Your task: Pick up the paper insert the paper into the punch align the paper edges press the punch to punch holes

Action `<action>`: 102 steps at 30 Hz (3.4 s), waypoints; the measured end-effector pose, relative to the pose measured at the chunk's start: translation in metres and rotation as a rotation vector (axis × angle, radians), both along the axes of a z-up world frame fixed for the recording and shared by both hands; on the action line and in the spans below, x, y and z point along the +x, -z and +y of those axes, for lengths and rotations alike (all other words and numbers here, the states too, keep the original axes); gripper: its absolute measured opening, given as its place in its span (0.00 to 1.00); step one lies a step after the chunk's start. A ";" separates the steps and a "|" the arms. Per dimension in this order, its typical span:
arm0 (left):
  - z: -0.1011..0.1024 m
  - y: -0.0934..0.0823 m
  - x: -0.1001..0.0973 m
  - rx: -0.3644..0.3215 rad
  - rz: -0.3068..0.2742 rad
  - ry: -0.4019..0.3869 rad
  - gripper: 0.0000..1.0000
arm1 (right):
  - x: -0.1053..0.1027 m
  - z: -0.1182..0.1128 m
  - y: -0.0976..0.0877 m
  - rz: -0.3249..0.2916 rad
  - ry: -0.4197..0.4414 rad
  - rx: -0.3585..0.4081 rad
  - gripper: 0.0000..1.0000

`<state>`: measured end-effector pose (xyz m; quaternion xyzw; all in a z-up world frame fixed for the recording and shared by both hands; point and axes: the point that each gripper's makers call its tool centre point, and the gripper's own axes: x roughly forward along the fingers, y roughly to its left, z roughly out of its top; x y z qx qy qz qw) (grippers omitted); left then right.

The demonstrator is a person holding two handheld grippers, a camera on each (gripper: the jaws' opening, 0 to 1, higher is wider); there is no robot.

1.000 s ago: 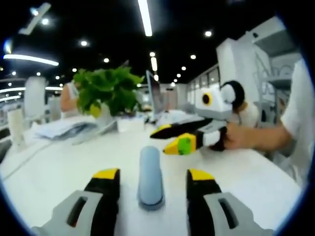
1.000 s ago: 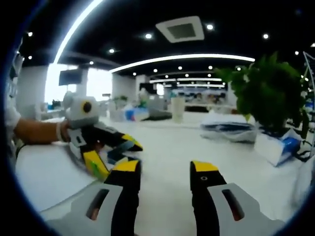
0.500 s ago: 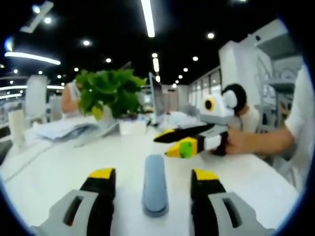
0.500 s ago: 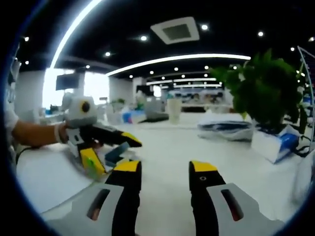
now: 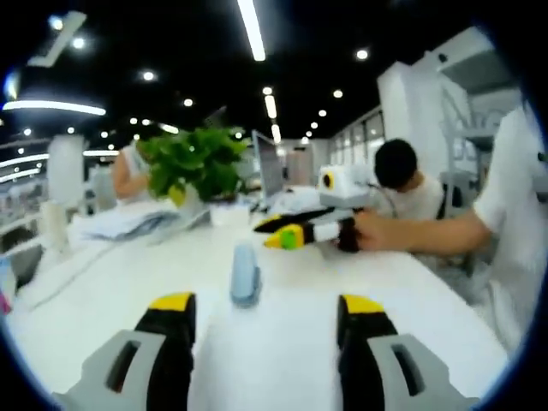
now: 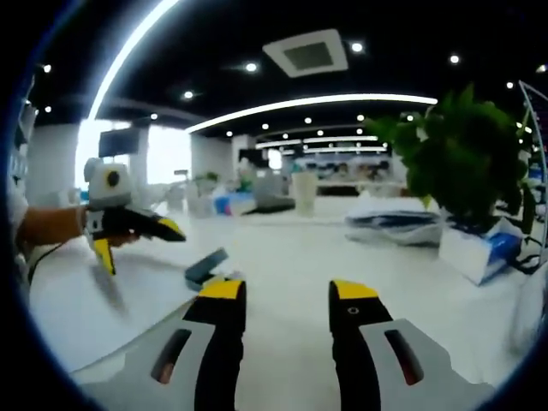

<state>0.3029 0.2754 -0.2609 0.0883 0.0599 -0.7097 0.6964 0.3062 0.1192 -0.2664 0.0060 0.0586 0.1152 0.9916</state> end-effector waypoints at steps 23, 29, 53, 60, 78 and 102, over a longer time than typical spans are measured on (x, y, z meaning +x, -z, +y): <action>0.063 0.043 -0.033 0.092 0.025 0.015 0.69 | -0.004 0.009 0.002 0.003 0.002 -0.020 0.41; 0.063 0.042 -0.033 0.077 0.032 0.018 0.69 | -0.004 0.011 0.003 0.008 -0.005 -0.027 0.41; 0.062 0.040 -0.033 0.074 0.033 0.024 0.69 | 0.005 0.045 0.009 0.027 -0.365 -0.107 0.40; 0.061 0.040 -0.033 0.075 0.034 0.021 0.69 | 0.019 0.051 0.014 0.046 -0.446 -0.118 0.41; 0.061 0.040 -0.031 0.072 0.034 0.021 0.69 | 0.017 0.077 0.027 0.103 -0.686 -0.131 0.38; 0.059 0.041 -0.034 0.072 0.035 0.015 0.68 | 0.008 0.080 0.026 0.090 -0.728 -0.117 0.23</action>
